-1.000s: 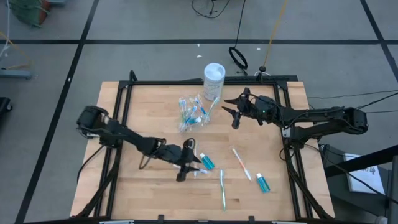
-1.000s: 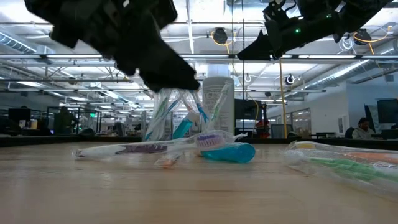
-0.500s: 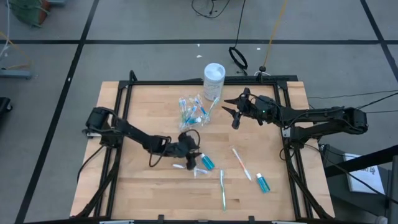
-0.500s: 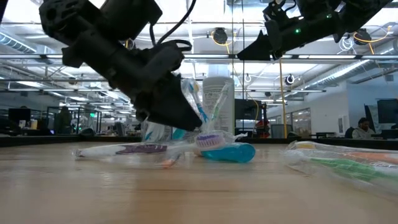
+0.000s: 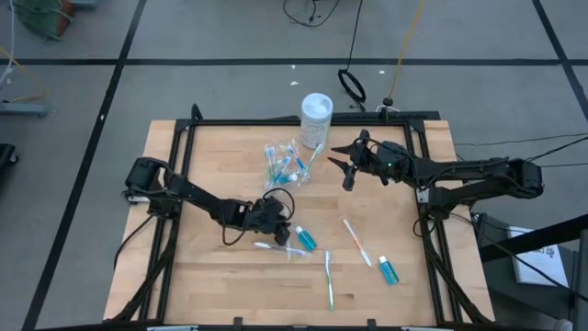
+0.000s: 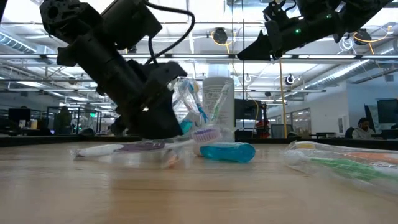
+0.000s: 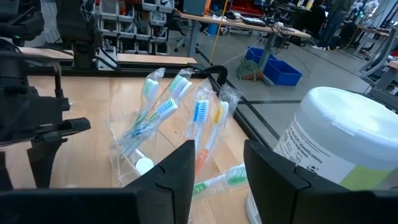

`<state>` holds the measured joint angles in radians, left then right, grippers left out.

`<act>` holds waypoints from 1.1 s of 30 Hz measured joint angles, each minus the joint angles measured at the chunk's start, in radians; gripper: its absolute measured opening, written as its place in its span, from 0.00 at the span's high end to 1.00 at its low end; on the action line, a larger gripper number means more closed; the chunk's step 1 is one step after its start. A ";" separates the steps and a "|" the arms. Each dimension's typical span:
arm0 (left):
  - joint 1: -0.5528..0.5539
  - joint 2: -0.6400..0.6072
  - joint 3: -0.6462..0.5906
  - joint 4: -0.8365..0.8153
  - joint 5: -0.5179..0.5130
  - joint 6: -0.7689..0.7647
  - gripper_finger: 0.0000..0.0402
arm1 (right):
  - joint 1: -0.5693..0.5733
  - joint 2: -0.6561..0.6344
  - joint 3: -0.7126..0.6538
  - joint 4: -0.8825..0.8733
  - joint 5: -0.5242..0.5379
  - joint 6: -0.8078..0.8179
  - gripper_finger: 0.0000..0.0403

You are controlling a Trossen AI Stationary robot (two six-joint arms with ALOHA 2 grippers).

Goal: Pick & Place toothbrushing station
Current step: Put the orange toothbrush into the transparent organizer

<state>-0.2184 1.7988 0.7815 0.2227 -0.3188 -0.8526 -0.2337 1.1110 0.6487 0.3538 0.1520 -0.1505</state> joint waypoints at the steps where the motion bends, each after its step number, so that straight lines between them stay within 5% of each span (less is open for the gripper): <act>1: 0.000 0.000 0.000 -0.017 -0.001 -0.017 0.63 | 0.000 0.000 0.000 0.000 0.000 0.000 0.68; 13: 0.000 0.000 0.000 -0.075 -0.025 0.013 0.64 | 0.000 0.000 0.000 0.000 0.000 0.000 0.68; 22: 0.030 -0.001 0.000 -0.092 -0.029 0.064 0.97 | 0.000 0.000 0.000 0.000 0.000 0.000 0.68; 33: 0.026 -0.075 -0.002 -0.009 -0.061 0.137 0.99 | 0.000 0.000 0.000 -0.002 0.000 0.000 0.68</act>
<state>-0.1927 1.7243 0.7799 0.2135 -0.3803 -0.7157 -0.2340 1.1110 0.6487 0.3523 0.1517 -0.1501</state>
